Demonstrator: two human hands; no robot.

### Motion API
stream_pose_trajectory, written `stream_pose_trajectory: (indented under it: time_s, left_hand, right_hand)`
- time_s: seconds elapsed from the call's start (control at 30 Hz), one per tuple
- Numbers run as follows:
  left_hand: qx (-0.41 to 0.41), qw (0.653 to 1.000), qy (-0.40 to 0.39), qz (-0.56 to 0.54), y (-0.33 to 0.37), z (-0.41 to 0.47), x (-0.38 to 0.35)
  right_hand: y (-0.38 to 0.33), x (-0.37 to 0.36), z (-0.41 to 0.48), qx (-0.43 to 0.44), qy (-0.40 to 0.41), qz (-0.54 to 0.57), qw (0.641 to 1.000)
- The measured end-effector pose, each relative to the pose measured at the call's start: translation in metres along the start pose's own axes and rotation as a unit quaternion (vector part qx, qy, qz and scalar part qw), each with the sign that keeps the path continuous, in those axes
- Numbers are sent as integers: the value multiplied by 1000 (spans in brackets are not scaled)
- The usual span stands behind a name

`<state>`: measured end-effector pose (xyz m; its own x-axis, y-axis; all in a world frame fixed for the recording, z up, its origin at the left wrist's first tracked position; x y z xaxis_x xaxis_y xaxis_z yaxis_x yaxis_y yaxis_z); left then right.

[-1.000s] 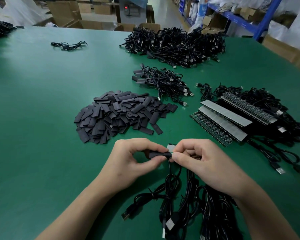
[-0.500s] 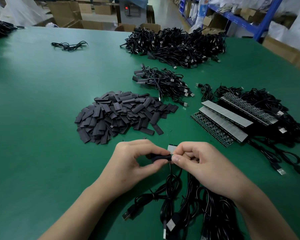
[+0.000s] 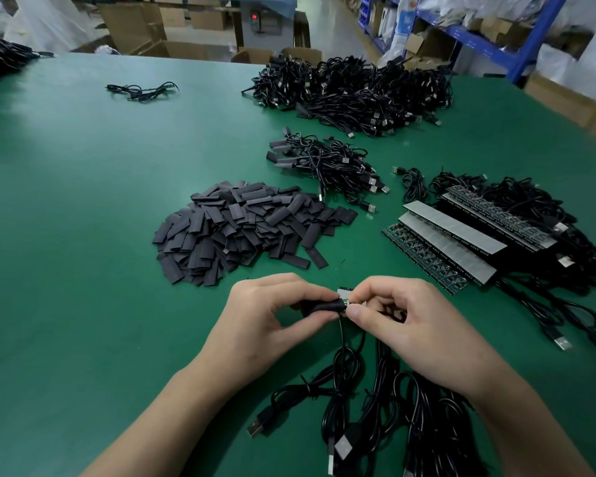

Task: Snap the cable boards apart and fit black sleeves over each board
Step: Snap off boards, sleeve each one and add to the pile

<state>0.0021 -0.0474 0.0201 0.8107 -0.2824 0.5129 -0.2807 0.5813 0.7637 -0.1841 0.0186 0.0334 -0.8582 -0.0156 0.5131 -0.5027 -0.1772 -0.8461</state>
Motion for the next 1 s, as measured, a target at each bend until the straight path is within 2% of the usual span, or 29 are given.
stream_pose_trajectory:
  time_s: [0.53, 0.73, 1.0]
  left_hand:
    - [-53, 998, 21, 21, 5, -2, -1]
    - [7, 999, 46, -8, 3, 1, 1]
    - [87, 986, 143, -22, -1, 1, 10]
  right_hand:
    - [3, -5, 0, -14, 13, 3, 1000]
    - [0, 1, 0, -7, 39, 3, 999]
    - [-1, 3, 0, -23, 61, 4, 998]
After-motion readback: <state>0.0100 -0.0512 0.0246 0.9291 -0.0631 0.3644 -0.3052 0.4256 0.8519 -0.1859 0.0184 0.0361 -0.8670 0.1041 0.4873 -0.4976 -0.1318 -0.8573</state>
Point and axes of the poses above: each hand's wrist, its own z-axis towards the middle knuckle, its own x-axis out of the back of the hand, y = z × x, the point moved 4 cm from there along z, towards the middle knuckle, and after that the axes turned 10 degrees about x, right-handed, at the moved point
